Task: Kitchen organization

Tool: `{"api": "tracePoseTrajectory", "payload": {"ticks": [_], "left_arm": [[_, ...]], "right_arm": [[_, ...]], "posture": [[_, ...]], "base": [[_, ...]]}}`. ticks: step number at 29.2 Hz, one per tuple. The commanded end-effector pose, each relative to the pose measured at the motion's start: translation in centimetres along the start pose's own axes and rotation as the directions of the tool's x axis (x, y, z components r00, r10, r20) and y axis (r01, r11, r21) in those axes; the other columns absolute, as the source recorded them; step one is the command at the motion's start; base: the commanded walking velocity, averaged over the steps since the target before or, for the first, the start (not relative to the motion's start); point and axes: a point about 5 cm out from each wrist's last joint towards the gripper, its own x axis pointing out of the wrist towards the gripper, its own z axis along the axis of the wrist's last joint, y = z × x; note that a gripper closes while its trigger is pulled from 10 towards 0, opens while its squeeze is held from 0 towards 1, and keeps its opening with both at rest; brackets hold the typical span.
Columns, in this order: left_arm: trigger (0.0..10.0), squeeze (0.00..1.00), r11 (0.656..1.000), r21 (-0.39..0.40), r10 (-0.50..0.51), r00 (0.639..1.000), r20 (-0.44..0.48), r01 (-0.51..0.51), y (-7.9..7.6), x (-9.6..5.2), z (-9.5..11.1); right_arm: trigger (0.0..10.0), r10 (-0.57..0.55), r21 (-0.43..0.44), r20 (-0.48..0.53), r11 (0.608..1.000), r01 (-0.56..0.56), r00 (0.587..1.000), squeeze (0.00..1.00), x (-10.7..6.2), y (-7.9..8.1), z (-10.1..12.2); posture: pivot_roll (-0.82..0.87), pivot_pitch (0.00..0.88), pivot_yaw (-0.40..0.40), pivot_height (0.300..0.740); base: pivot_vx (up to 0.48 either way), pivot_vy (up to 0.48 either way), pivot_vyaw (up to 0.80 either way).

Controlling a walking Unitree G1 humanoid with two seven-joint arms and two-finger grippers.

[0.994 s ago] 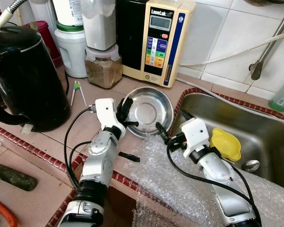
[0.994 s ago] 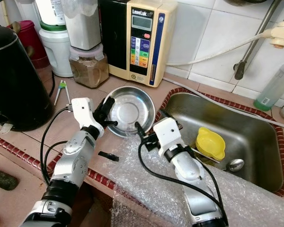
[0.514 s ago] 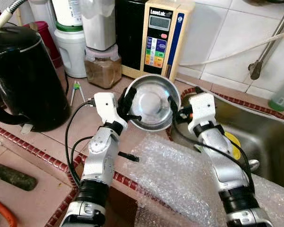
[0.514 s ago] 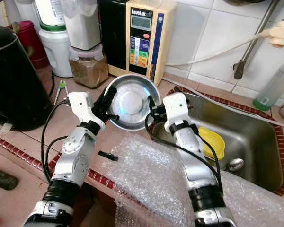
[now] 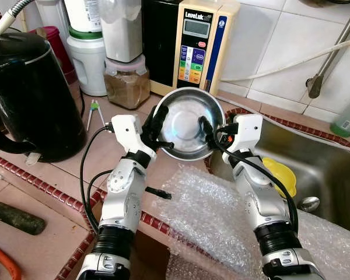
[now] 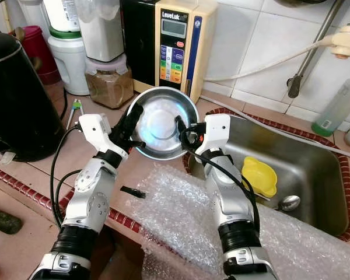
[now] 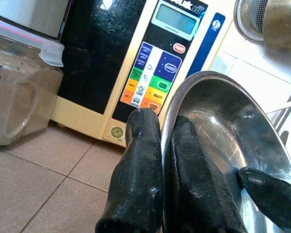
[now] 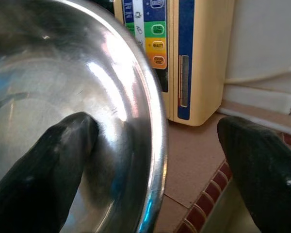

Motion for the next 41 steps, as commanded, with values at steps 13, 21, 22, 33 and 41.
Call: {"api": "tracePoseTrajectory", "payload": {"ticks": [13,21,22,33,41], "left_arm": [[0.0,0.00,0.986,-0.004,-0.166,0.984,0.064,0.166,-3.0,0.8,1.0],[0.0,0.00,0.984,0.000,-0.179,0.981,0.070,0.179,-3.3,0.7,1.0],[0.0,0.00,0.984,0.001,-0.179,0.981,0.070,0.179,-3.3,0.7,1.0],[0.0,0.00,0.977,0.031,-0.214,0.975,0.058,0.212,-3.5,0.5,0.9],[0.0,0.00,0.967,0.048,-0.252,0.965,0.067,0.249,-4.2,0.4,1.0]], "right_arm": [[0.0,0.129,0.046,-0.183,0.991,-0.123,0.975,0.00,-0.2,1.3,-2.5],[0.0,0.017,0.044,-0.267,0.999,-0.005,0.964,0.00,0.4,0.0,-2.5],[0.0,0.003,0.046,-0.275,0.999,0.010,0.961,0.00,0.4,-0.1,-2.5],[0.0,-0.024,0.069,-0.315,0.996,0.048,0.949,0.00,-0.3,-0.6,-2.9],[0.0,-0.027,0.070,-0.327,0.996,0.053,0.945,0.00,-0.5,-0.5,-3.0]], "posture": [[0.14,0.000,-0.053,0.740],[0.14,0.000,-0.056,0.740],[0.14,0.000,-0.057,0.740],[0.13,0.000,-0.050,0.740],[0.13,0.000,-0.050,0.740]], "base": [[0.000,0.000,0.00],[0.000,0.000,0.00],[0.000,0.000,0.00],[0.000,0.000,0.00],[0.000,0.000,0.00]]}}
